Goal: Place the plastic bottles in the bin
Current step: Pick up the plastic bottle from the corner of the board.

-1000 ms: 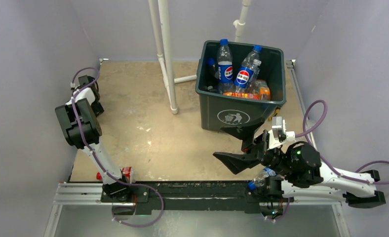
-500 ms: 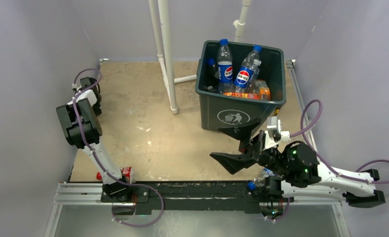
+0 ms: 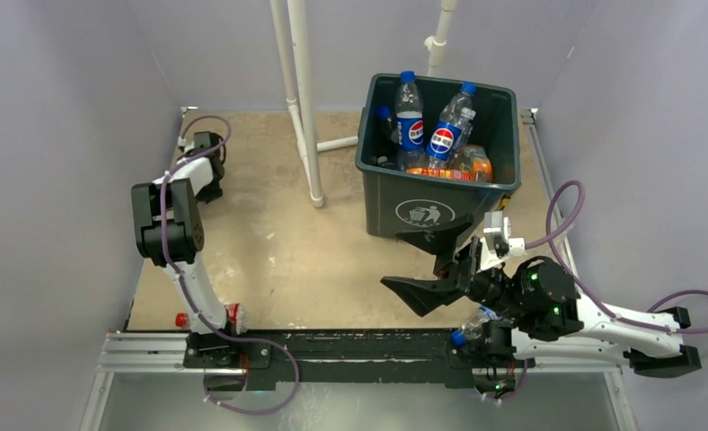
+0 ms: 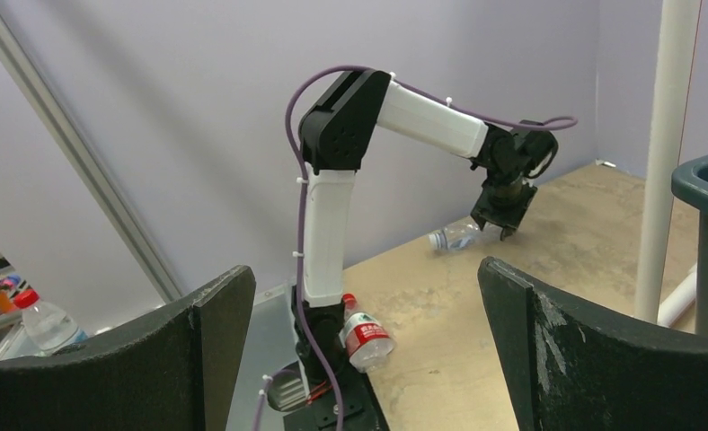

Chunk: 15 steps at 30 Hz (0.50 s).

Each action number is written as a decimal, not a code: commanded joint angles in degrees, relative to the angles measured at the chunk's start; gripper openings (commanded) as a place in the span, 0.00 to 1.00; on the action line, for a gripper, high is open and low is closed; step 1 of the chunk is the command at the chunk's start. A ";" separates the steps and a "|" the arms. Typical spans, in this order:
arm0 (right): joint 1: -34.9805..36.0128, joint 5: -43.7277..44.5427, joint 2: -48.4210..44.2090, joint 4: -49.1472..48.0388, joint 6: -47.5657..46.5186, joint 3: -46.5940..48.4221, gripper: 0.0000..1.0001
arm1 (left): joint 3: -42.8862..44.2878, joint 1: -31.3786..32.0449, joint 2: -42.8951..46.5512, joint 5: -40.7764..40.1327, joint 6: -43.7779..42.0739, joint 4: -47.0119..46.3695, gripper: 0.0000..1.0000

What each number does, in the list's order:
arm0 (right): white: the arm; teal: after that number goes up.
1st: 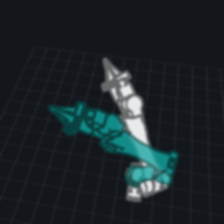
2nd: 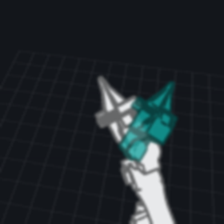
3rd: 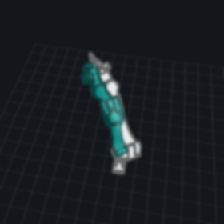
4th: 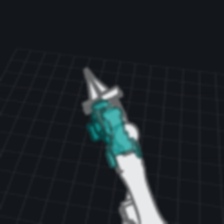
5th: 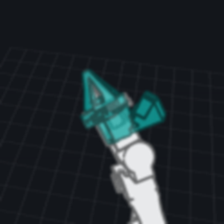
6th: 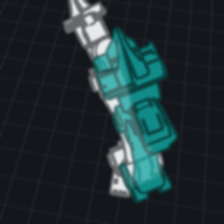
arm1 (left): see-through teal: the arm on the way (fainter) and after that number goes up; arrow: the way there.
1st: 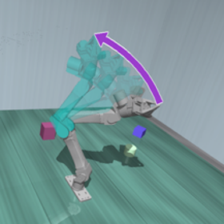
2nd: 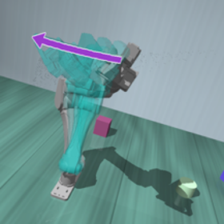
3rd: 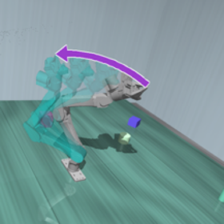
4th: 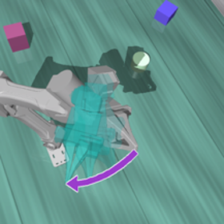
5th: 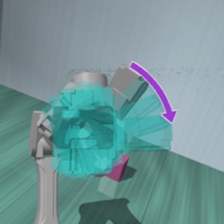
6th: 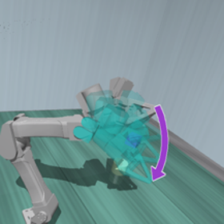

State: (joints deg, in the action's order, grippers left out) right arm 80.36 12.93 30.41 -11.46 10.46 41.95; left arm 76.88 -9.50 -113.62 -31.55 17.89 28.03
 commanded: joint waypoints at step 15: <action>0.26 4.83 0.44 -2.66 -0.91 1.26 0.99 | -1.68 14.30 18.60 7.14 6.07 6.98 0.99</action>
State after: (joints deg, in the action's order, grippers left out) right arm 80.36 16.01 31.35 -11.66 10.07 41.98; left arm 71.72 6.79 -98.65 -23.38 25.87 30.59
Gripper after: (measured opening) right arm 0.987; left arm 0.970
